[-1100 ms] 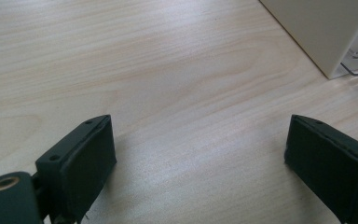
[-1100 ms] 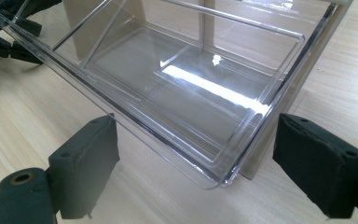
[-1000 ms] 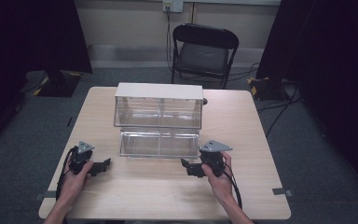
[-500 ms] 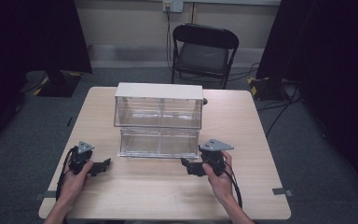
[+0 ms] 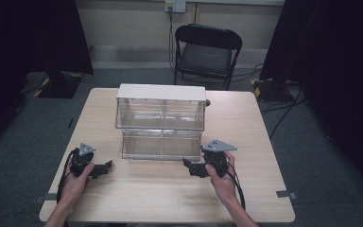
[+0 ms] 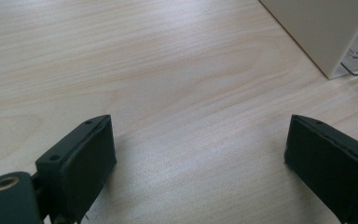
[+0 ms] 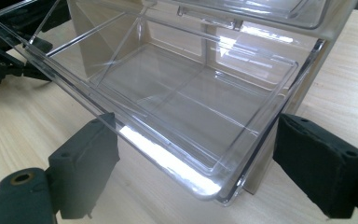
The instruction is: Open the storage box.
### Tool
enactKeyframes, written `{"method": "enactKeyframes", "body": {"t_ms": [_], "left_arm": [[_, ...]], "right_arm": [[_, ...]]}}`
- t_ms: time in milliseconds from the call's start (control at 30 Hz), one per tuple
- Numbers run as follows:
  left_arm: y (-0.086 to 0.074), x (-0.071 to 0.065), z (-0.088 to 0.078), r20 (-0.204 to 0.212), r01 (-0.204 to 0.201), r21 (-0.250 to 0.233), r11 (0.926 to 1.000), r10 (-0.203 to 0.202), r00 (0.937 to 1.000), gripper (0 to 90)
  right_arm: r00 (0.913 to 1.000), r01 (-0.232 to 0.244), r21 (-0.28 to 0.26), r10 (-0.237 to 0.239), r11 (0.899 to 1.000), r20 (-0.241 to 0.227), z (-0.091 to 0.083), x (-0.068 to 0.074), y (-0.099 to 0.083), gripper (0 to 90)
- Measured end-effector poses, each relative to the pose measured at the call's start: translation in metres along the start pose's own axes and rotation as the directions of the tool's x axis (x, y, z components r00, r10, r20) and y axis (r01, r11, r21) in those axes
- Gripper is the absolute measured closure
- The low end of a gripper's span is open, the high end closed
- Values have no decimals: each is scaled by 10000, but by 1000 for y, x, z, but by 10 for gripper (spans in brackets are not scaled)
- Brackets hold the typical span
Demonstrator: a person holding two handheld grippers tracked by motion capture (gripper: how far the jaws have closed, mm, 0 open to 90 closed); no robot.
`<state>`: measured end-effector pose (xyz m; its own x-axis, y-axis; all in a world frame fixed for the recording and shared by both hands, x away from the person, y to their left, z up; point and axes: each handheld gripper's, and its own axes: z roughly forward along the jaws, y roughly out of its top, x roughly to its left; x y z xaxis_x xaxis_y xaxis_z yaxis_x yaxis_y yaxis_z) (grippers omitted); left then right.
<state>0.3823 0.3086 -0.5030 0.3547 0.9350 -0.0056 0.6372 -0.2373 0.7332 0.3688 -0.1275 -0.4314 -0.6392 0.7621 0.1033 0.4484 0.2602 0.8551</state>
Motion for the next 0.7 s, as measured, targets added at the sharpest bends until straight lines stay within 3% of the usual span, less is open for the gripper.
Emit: {"method": "enactKeyframes", "body": {"t_ms": [700], "left_arm": [[0, 0, 0, 0, 3, -1, 10000, -3, 10000, 80]], "right_arm": [[9995, -60, 81, 62, 9999, -296, 1, -2, 9, 95]]}}
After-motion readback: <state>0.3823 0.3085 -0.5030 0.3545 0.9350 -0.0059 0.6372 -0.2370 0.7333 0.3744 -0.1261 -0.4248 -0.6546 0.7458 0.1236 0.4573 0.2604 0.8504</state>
